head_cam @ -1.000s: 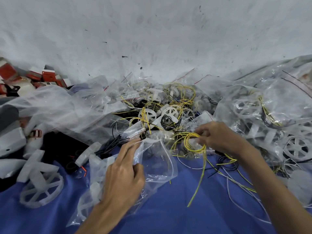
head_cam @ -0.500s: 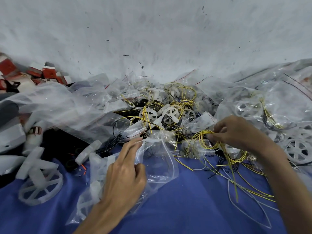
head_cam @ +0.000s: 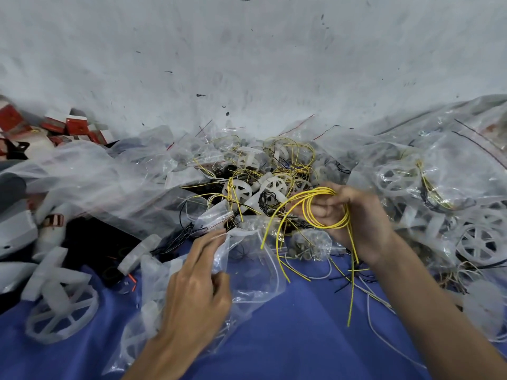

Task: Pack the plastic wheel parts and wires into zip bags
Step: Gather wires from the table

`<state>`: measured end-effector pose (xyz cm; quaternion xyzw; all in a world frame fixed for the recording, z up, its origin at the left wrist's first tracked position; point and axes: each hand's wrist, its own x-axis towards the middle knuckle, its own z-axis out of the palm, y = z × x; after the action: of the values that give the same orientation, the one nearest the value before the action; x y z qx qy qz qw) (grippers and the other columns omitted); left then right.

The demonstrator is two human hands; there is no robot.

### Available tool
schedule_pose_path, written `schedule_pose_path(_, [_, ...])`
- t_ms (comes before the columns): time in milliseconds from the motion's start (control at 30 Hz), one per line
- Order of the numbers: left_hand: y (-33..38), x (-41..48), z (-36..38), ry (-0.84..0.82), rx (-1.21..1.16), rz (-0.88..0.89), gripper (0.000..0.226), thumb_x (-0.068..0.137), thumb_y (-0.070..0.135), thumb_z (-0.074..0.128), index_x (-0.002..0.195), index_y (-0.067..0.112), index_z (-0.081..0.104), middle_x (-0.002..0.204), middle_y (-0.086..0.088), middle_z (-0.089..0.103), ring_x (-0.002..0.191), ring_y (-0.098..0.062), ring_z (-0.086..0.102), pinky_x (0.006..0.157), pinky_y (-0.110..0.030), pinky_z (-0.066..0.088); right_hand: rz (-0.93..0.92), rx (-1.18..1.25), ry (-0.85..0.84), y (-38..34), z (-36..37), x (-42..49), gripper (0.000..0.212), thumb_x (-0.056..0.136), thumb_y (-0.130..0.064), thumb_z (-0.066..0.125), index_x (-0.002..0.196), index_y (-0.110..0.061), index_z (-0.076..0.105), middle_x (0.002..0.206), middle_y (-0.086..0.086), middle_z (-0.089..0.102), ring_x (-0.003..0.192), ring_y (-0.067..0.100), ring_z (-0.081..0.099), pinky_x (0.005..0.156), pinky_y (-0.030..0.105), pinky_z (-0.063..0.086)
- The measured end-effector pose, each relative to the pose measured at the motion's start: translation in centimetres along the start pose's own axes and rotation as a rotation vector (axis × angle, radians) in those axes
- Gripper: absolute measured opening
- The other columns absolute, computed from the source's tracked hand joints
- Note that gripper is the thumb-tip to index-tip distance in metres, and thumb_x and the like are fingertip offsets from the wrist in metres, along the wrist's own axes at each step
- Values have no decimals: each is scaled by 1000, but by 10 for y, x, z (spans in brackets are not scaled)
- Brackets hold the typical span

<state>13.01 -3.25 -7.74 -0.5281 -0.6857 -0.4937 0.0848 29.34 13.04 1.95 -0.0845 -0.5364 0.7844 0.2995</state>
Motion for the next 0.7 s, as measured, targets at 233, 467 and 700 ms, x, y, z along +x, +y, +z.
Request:
schedule_pose_path(233, [-1, -1, 0, -31, 13, -15, 57, 70, -11, 59, 123, 10, 58, 129, 5, 54, 52, 5, 48, 54, -32, 51, 85, -23, -36, 10, -4, 6, 58, 78, -8, 49, 126, 21, 36, 125, 25, 57, 105, 27, 63, 106, 43, 38])
schedule_pose_path(467, [-2, -2, 2, -22, -7, -24, 56, 71, -12, 58, 123, 10, 59, 129, 4, 54, 49, 8, 47, 51, -36, 51, 18, 197, -79, 13, 2, 6, 32, 75, -13, 46, 86, 2, 72, 121, 16, 63, 121, 25, 55, 102, 37, 44])
schedule_pose_path(700, [-3, -2, 1, -18, -22, -39, 59, 71, -14, 58, 124, 12, 58, 129, 6, 54, 54, 10, 49, 56, -30, 49, 27, 241, 49, 10, 0, 7, 31, 87, -30, 47, 64, -12, 57, 85, 12, 65, 93, 32, 66, 86, 61, 48])
